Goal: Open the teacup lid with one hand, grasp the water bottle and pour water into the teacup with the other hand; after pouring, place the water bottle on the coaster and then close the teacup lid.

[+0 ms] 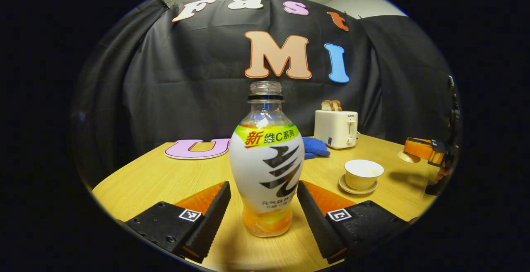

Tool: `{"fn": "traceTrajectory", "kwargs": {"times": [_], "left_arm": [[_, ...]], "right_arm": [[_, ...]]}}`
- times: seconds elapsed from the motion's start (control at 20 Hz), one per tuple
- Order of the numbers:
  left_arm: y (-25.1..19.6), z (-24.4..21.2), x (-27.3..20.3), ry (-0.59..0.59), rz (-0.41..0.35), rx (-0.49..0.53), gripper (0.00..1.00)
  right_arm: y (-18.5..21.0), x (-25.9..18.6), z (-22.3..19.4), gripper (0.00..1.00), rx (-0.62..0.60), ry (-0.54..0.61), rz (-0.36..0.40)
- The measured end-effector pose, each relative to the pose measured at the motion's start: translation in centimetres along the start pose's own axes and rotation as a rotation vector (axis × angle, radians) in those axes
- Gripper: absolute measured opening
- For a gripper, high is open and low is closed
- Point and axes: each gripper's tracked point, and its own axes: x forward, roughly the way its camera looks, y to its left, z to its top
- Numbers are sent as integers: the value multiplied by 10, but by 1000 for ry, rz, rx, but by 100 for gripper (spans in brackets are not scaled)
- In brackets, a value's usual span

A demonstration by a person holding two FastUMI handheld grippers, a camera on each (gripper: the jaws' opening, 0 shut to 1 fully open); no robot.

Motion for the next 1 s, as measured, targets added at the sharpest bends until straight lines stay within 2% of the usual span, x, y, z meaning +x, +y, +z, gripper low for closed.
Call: {"fn": "traceTrajectory", "kwargs": {"times": [0.2, 0.4, 0.5, 0.55, 0.7, 0.75, 0.85, 1.0], "left_arm": [[-4, -10, 8, 66, -14, 17, 95], [-5, -10, 13, 80, -14, 17, 93], [0, -10, 16, 83, 11, 14, 77], [0, -12, 17, 89, 21, 17, 65], [-1, -12, 17, 92, 34, 24, 62], [1, -11, 19, 95, 43, 27, 56], [0, -11, 20, 94, 65, 54, 52], [-1, -1, 22, 100, 98, 207, 50]], "right_arm": [[1, 0, 0, 33, 0, 1, 6], [1, -1, 1, 34, 0, 1, 7], [1, 0, 0, 33, 0, 3, 10], [1, 0, -1, 33, 1, 3, 9], [-2, 0, 0, 34, 0, 3, 6], [-3, -1, -1, 33, 0, 2, 2], [-7, 0, 0, 34, 0, 2, -5], [-13, 0, 0, 34, 0, 3, -16]]}}
